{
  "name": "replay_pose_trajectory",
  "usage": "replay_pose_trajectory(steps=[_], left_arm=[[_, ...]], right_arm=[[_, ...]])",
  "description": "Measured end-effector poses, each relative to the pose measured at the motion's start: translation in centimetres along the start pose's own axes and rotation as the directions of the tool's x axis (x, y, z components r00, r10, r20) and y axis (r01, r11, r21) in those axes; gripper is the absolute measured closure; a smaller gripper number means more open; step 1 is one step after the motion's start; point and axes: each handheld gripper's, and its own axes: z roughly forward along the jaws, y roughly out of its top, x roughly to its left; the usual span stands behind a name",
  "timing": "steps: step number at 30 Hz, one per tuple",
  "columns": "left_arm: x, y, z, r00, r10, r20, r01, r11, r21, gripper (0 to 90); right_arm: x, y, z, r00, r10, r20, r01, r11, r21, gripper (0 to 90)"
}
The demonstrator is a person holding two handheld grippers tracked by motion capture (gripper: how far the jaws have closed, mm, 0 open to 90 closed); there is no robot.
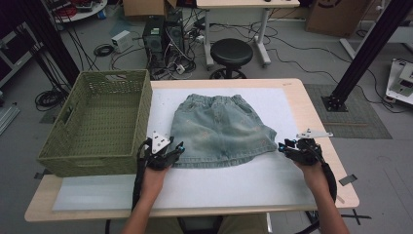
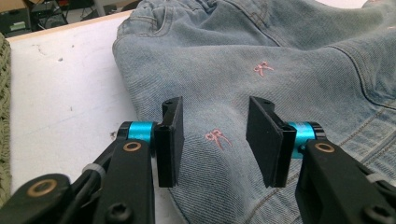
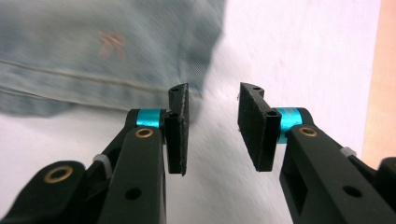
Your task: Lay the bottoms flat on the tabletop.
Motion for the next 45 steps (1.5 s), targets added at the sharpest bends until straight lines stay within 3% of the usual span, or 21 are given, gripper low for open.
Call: replay_pose_trajectory(steps=[4,7,10,16,19,26,31,34,36,40,45], left_arm=[[0.1,0.0,0.0,1.0,0.004,0.0,-0.004,1.0,0.004,56.6],[0.1,0.0,-0.1,1.0,0.0,-0.001,0.0,1.0,0.007,56.6],[0.1,-0.1,0.0,1.0,0.0,0.004,0.0,1.0,0.007,56.6],[0.1,-0.2,-0.1,0.9999,0.002,0.01,-0.002,0.9999,0.012,56.7],[0.1,-0.1,-0.2,0.9999,0.002,0.012,-0.002,1.0,0.009,56.8],[0.2,-0.1,-0.1,1.0,-0.002,0.007,0.002,1.0,0.009,57.0],[0.0,-0.1,-0.2,1.0,0.006,0.0,-0.006,0.9999,0.014,56.9],[0.2,-0.2,-0.2,1.0,-0.003,-0.001,0.003,0.9994,0.035,55.8],[0.1,-0.3,0.1,1.0,-0.006,0.001,0.006,0.9986,0.053,53.9],[-0.1,-0.4,0.4,0.9999,0.01,-0.005,-0.009,0.9958,0.092,51.0],[0.2,-0.7,0.7,1.0,0.0,-0.007,0.001,0.9898,0.142,45.6]], right_arm=[[0.5,0.6,1.5,0.9998,0.006,-0.019,-0.006,1.0,0.029,64.5],[1.0,1.3,2.6,0.9996,-0.015,-0.026,0.017,0.998,0.064,64.9],[1.6,1.8,3.2,0.9989,-0.043,-0.016,0.045,0.995,0.094,70.3],[2.2,1.8,3.1,0.9954,-0.096,-0.003,0.095,0.991,0.092,83.9],[2.1,1.6,2.2,0.9959,-0.09,-0.013,0.091,0.991,0.096,85.1],[1.0,-0.2,-2.1,0.9959,-0.088,0.02,0.086,0.991,0.101,85.4],[1.4,0.2,-4.8,0.9932,-0.109,0.042,0.104,0.989,0.105,86.6],[1.8,0.7,-6.2,0.9876,-0.128,0.092,0.119,0.989,0.092,90.0],[1.5,1.0,-6.9,0.9893,-0.102,0.104,0.096,0.994,0.057,90.0],[1.4,0.8,-5.8,0.9945,-0.096,0.04,0.095,0.995,0.029,88.6],[1.5,0.1,-2.8,0.9977,-0.067,0.0,0.067,0.998,0.0,73.1]])
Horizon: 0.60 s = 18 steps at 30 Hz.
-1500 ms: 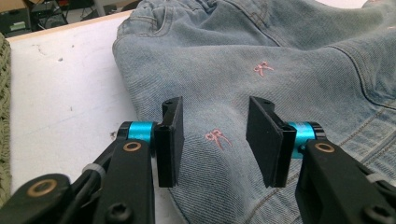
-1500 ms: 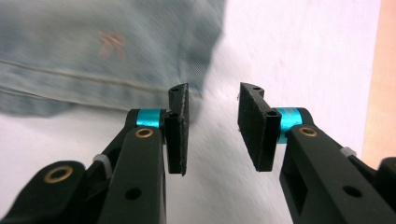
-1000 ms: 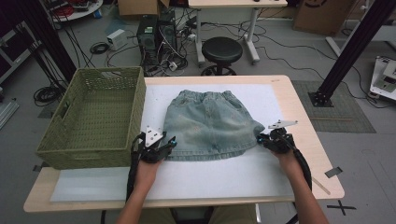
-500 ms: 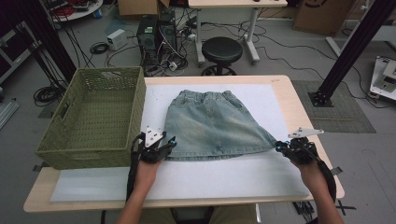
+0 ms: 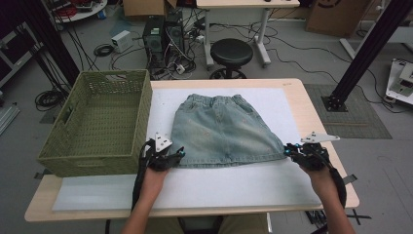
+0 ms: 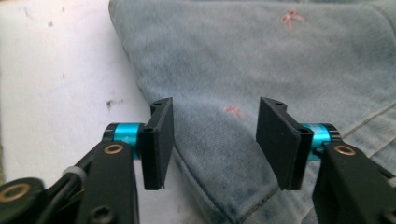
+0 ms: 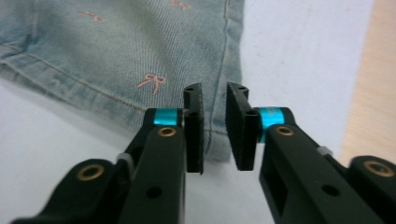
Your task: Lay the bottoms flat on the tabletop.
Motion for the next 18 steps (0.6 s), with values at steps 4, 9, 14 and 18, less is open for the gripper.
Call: replay_pose_trajectory(steps=[4,9,14,18], left_arm=[[0.0,-0.1,0.2,0.9997,0.003,0.024,-0.004,0.9993,0.037,43.7],[-1.0,0.1,0.4,0.9939,0.101,0.044,-0.105,0.9903,0.092,82.1],[-0.6,0.7,-0.8,0.9968,0.077,-0.021,-0.077,0.9969,-0.011,86.0],[-0.6,1.5,-1.0,0.9936,0.084,-0.075,-0.089,0.9944,-0.057,86.0]], right_arm=[[0.3,-0.2,2.6,0.9998,0.011,0.016,-0.011,0.999,0.036,55.4],[0.2,0.1,4.4,0.9999,0.013,-0.004,-0.012,0.998,0.062,76.4],[0.0,1.1,3.3,0.9994,0.034,0.001,-0.034,0.998,0.057,80.8],[-0.1,1.6,3.1,0.998,0.043,0.047,-0.045,0.997,0.058,80.7]])
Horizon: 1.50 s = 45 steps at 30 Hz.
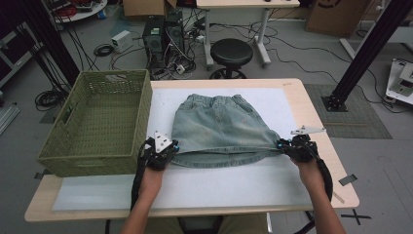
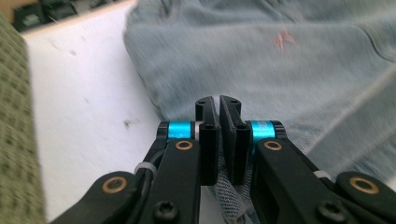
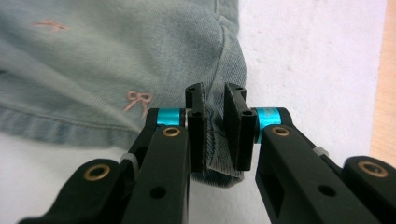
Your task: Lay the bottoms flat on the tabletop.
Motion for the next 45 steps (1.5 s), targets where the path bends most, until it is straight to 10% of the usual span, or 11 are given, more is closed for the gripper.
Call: replay_pose_trajectory(steps=[7,10,18,29,33,36,45], left_arm=[[-0.2,-0.4,0.8,1.0,0.004,-0.007,-0.004,0.9991,0.043,78.9],[0.2,-0.7,0.5,0.9994,-0.033,0.012,0.033,0.9984,0.046,63.5],[0.8,-2.0,-0.3,0.9945,-0.072,0.077,0.067,0.9957,0.063,58.4],[1.0,-2.6,0.0,0.9831,-0.128,0.131,0.105,0.9796,0.171,51.6],[0.8,-2.7,-0.2,0.9832,-0.126,0.132,0.102,0.9802,0.169,57.2],[0.3,-2.8,-0.5,0.9845,-0.1,0.144,0.077,0.9843,0.159,81.0],[-0.2,-2.9,-2.0,0.9676,-0.133,0.214,0.108,0.9862,0.126,81.9]], right_arm=[[0.5,-0.6,2.2,0.9962,-0.029,0.082,0.028,1.0,0.008,70.4],[0.1,-1.3,1.4,0.9983,-0.02,0.054,0.021,0.999,-0.024,66.3],[-0.5,-2.3,-0.9,0.9996,-0.028,0.008,0.029,0.994,-0.11,64.0],[-0.6,-3.1,0.2,0.9999,-0.002,-0.013,0.001,0.999,-0.036,54.4],[-0.8,-3.1,0.1,0.9985,0.042,-0.035,-0.043,0.999,-0.024,61.0],[-0.4,-2.8,-0.4,0.9986,-0.012,-0.051,0.012,1.0,0.005,77.2],[-0.4,-3.9,-3.8,0.9974,-0.011,-0.072,0.012,1.0,0.018,80.6]])
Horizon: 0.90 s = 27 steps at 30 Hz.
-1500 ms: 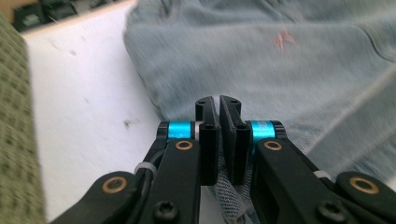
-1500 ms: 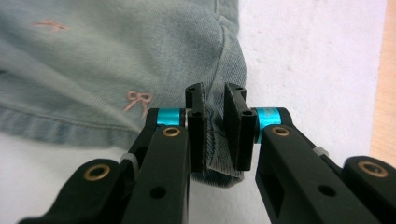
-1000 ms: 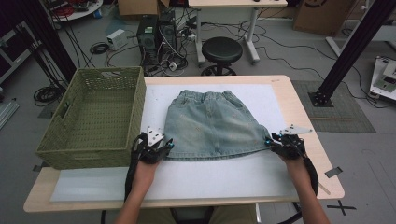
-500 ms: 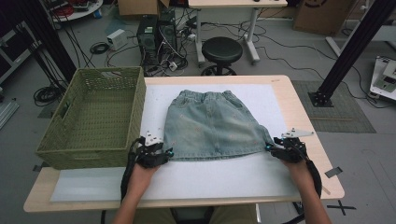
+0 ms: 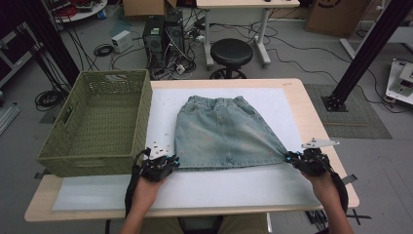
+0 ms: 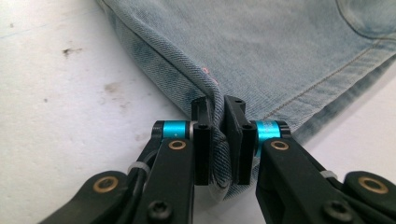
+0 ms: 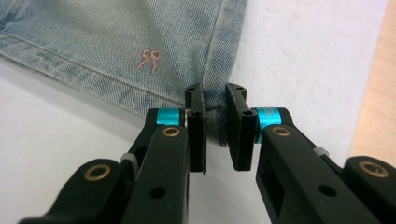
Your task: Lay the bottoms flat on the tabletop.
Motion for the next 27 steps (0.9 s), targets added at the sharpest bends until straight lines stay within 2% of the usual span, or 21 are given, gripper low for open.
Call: replay_pose_trajectory(steps=[5,7,10,13,15,17,19,23,25,27], left_arm=[[-0.5,-0.4,-0.3,0.9987,0.019,0.048,-0.02,0.9997,0.015,81.3],[-0.8,-0.6,-0.4,0.9971,0.034,0.067,-0.036,0.999,0.028,81.3],[-1.3,-0.6,-0.8,0.9907,0.081,0.109,-0.084,0.996,0.03,81.6],[-1.3,-0.1,-1.2,0.9865,0.093,0.135,-0.094,0.9955,0.005,80.7],[-1.2,0.4,-1.2,0.9902,0.076,0.118,-0.071,0.9963,-0.049,68.3],[-1.1,1.2,-1.0,0.9931,0.063,0.099,-0.053,0.9935,-0.101,57.9],[-1.1,2.2,-0.7,0.9963,0.059,0.063,-0.05,0.989,-0.139,55.4],[-0.6,4.0,0.0,0.998,0.055,0.032,-0.048,0.9795,-0.196,52.9],[-0.4,4.5,0.4,0.9982,0.056,0.022,-0.05,0.9763,-0.21,51.4],[-0.1,5.0,0.9,0.9984,0.054,0.014,-0.05,0.9705,-0.236,50.6]], right_arm=[[0.4,-1.3,-1.6,1.0,-0.001,0.001,0.001,1.0,0.012,80.6],[0.6,-1.7,-2.0,0.9999,-0.015,0.001,0.015,1.0,0.027,80.6],[1.0,-2.1,-2.7,0.9989,-0.044,-0.013,0.045,0.999,0.029,79.9],[0.8,-2.0,-3.3,0.9986,-0.039,-0.036,0.039,0.999,-0.006,76.2],[0.7,-1.7,-3.5,0.999,-0.025,-0.038,0.023,0.999,-0.038,68.9],[0.4,-1.1,-3.3,0.9994,-0.01,-0.033,0.008,0.997,-0.074,62.7],[0.2,-0.3,-2.8,0.9996,-0.007,-0.027,0.004,0.995,-0.095,59.4],[-0.3,1.7,-1.4,1.0,0.0,-0.01,-0.001,0.99,-0.138,53.8],[-0.6,2.6,-0.6,0.9999,0.009,-0.005,-0.009,0.989,-0.148,53.7],[-0.9,3.5,0.4,0.9998,0.017,-0.011,-0.019,0.989,-0.147,58.1]])
